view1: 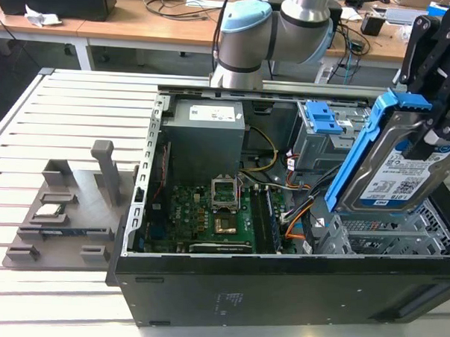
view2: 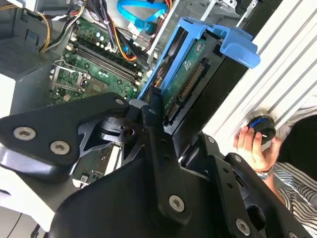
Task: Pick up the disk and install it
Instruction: 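Pick up the disk, then insert the disk into the insertion slot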
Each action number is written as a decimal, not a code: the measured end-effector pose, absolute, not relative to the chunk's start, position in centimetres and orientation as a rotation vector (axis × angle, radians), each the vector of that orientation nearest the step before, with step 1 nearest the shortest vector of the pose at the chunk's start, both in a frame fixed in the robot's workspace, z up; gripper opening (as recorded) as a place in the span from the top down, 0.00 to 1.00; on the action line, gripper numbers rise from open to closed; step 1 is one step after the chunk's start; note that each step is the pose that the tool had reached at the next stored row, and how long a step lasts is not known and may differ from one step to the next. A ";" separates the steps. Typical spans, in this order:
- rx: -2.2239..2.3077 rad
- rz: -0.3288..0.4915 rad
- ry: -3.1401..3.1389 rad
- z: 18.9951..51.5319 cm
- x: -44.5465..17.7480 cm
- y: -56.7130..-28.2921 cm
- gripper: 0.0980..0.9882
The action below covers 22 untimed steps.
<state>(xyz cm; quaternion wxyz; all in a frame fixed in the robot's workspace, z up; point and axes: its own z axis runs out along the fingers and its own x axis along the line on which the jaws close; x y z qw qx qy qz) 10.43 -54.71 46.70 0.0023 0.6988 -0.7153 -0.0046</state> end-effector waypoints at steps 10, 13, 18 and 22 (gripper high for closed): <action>2.192 -0.014 -2.244 45.7 13.8 -54.7 0.70; 2.192 -0.014 -2.244 45.7 13.8 -54.7 0.70; 2.192 -0.014 -2.244 45.7 13.8 -54.7 0.70; 2.192 -0.014 -2.244 45.3 13.7 -54.7 0.70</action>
